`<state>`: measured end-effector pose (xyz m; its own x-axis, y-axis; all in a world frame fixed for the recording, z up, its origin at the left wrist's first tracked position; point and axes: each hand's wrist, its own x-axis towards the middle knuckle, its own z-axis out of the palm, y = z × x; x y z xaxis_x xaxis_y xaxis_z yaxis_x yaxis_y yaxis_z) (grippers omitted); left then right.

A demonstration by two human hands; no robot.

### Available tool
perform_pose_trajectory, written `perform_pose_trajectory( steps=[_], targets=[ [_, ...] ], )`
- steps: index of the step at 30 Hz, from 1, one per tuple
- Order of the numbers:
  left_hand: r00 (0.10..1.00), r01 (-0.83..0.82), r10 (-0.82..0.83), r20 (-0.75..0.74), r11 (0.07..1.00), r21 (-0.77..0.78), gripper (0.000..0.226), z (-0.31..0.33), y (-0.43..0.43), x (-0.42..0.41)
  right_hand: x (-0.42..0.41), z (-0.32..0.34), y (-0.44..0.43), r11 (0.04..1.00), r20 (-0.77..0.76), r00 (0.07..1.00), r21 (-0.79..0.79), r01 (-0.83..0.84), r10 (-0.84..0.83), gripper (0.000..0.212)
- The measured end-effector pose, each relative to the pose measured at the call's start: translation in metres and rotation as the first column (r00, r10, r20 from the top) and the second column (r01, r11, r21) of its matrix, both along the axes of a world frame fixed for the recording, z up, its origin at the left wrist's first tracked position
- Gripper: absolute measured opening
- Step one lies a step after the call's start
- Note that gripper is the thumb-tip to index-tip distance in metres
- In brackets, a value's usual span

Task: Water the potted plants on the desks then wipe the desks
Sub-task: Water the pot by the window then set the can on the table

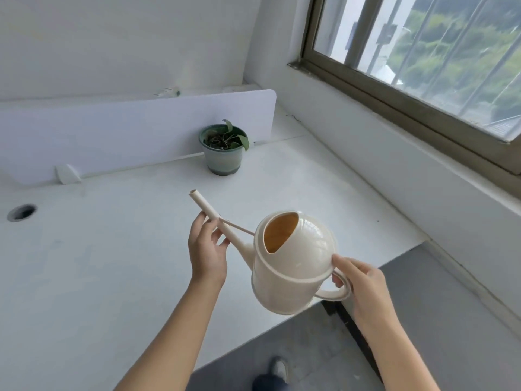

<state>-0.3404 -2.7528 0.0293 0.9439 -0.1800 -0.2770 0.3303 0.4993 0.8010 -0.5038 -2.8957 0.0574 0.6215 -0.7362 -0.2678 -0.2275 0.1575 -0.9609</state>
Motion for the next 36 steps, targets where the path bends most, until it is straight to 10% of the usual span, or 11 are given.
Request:
perform_pose_trajectory(
  steps=[36],
  targets=[
    [0.990,0.015,0.024,-0.141,0.963,0.267,0.024,-0.011,-0.166,0.191,0.182,0.011,-0.147,0.975,-0.079,0.973,-0.040,-0.220,0.216,0.015]
  ],
)
